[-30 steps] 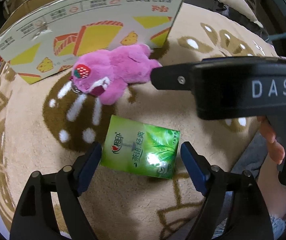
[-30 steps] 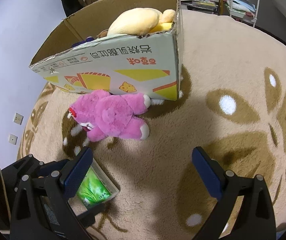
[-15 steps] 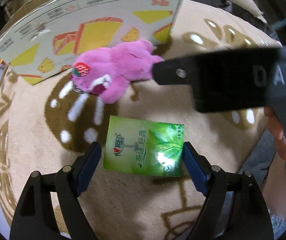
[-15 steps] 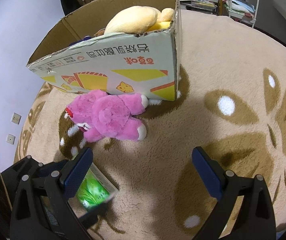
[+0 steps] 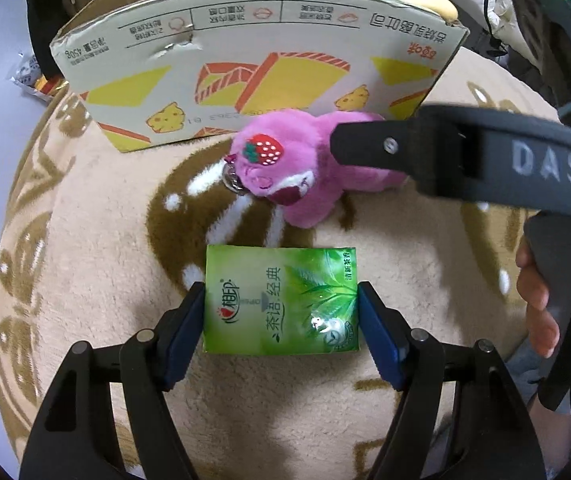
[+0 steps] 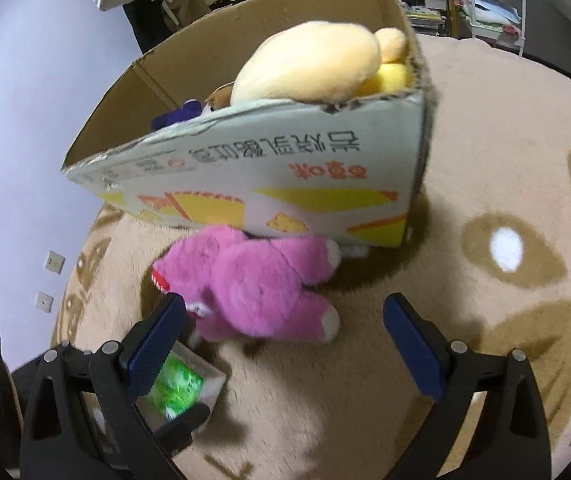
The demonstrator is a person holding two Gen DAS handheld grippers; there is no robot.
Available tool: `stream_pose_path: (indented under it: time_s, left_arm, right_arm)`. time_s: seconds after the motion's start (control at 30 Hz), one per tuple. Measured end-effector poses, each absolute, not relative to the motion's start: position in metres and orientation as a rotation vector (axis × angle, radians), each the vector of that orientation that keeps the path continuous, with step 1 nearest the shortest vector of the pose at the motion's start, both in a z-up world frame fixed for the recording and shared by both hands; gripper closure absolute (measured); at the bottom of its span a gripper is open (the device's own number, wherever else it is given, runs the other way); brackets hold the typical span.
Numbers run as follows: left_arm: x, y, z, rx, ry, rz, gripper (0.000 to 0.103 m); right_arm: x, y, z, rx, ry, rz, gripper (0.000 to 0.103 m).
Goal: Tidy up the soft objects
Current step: 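Grasp the pink plush with the right tool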
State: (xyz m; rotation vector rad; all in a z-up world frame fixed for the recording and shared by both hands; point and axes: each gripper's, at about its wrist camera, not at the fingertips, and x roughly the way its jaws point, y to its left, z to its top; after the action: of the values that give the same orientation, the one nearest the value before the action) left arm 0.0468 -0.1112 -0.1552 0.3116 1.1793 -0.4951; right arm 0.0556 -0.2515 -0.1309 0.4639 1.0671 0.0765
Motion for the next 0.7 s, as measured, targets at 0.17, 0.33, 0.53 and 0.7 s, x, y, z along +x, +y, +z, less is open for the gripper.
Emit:
stream_pose_path:
  time_s: [0.17, 0.33, 0.53, 0.7]
  left_arm:
    - [0.047, -0.102, -0.148, 0.299, 1.175, -0.468, 0.03]
    - [0.053, -0.091, -0.143, 0.273, 1.177, -0.407, 0.03]
    - [0.056, -0.085, -0.142, 0.287, 1.17, -0.369, 0.03]
    - [0.058, -0.086, -0.141, 0.322, 1.157, -0.358, 0.03]
  right_arm:
    - [0.062, -0.248, -0.137, 0.459, 1.067, 0.058, 0.0]
    - [0.066, -0.234, -0.136, 0.374, 1.072, 0.063, 0.0]
    - [0.073, -0.218, -0.145, 0.322, 1.116, 0.091, 0.001]
    - [0.075, -0.21, -0.147, 0.315, 1.124, 0.12, 0.014]
